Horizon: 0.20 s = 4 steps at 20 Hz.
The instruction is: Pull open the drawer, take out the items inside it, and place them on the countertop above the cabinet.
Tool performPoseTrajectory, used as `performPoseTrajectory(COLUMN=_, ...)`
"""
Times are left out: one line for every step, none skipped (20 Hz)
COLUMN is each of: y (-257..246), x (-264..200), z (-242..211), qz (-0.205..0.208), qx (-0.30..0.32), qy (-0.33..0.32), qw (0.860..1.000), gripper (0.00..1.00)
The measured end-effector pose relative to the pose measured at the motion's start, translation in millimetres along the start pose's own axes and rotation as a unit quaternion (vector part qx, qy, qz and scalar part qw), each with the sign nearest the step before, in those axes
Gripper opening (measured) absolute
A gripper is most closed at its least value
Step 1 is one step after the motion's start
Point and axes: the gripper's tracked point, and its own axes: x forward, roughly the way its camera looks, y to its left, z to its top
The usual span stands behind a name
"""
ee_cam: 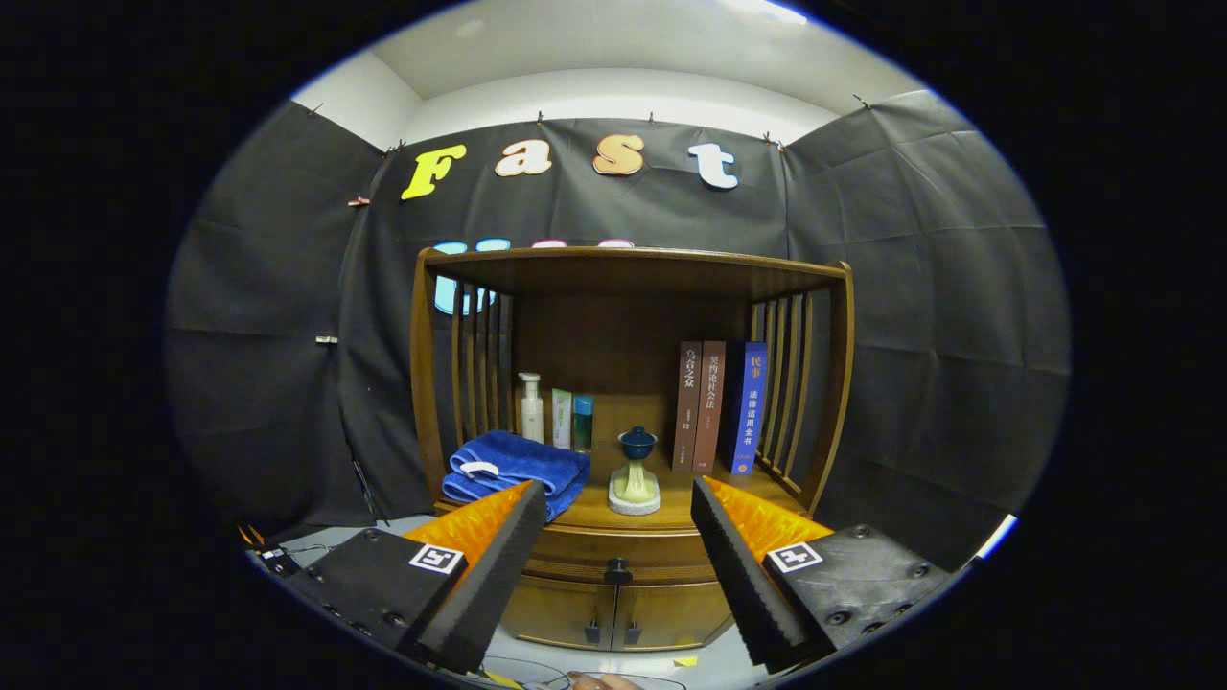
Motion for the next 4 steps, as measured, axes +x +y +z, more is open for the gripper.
performPoseTrajectory(y=-0.8, x=0.3, z=0.5, qz=-0.001, qx=0.0, qy=-0.001, qw=1.0, gripper=0.99)
performPoseTrajectory(y=-1.8, x=0.7, z=1.1, qz=-0.003, qx=0.001, qy=-0.002, qw=1.0, gripper=0.99)
performPoseTrajectory(y=-3.3, x=0.7, z=1.9, qz=-0.006, qx=0.002, qy=-0.002, qw=1.0, gripper=0.99)
performPoseTrajectory(y=-4.0, x=1.0, z=2.8, qz=-0.007, qx=0.004, qy=-0.003, qw=1.0, gripper=0.99)
